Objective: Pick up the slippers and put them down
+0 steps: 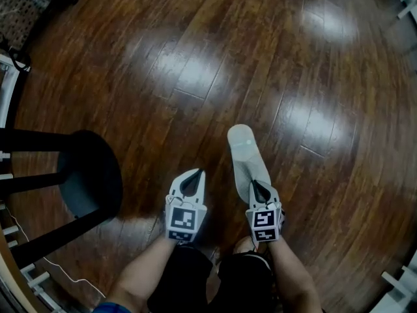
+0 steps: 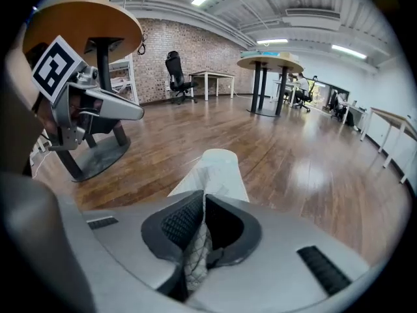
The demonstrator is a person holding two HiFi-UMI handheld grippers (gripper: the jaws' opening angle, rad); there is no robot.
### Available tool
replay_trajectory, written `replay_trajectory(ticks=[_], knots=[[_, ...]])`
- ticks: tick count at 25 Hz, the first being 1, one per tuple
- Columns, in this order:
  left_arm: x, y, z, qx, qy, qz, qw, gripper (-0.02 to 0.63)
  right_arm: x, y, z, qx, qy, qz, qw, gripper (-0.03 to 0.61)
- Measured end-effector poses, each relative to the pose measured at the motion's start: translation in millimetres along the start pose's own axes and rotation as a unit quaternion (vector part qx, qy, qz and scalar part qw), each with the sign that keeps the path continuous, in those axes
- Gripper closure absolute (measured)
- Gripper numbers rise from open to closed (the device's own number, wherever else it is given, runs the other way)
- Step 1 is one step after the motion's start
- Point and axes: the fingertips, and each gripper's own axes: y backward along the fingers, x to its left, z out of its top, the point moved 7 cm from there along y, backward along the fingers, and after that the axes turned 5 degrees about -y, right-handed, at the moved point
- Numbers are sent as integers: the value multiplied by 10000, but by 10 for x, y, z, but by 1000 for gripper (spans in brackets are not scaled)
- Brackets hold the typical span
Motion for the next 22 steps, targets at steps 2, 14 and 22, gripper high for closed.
replay_trajectory(ticks=[2, 14, 22], knots=[[8, -99, -78, 49, -2, -26, 10000, 612, -40, -201, -141, 130, -90, -46, 9999, 549], [-207, -486, -258, 350, 158, -574, 9976, 611, -350, -988, -779, 883, -363, -220, 9952, 546], [-173, -280, -33, 101, 40, -207, 9997, 611, -323, -921, -873, 1302, -515, -128, 9901, 483]])
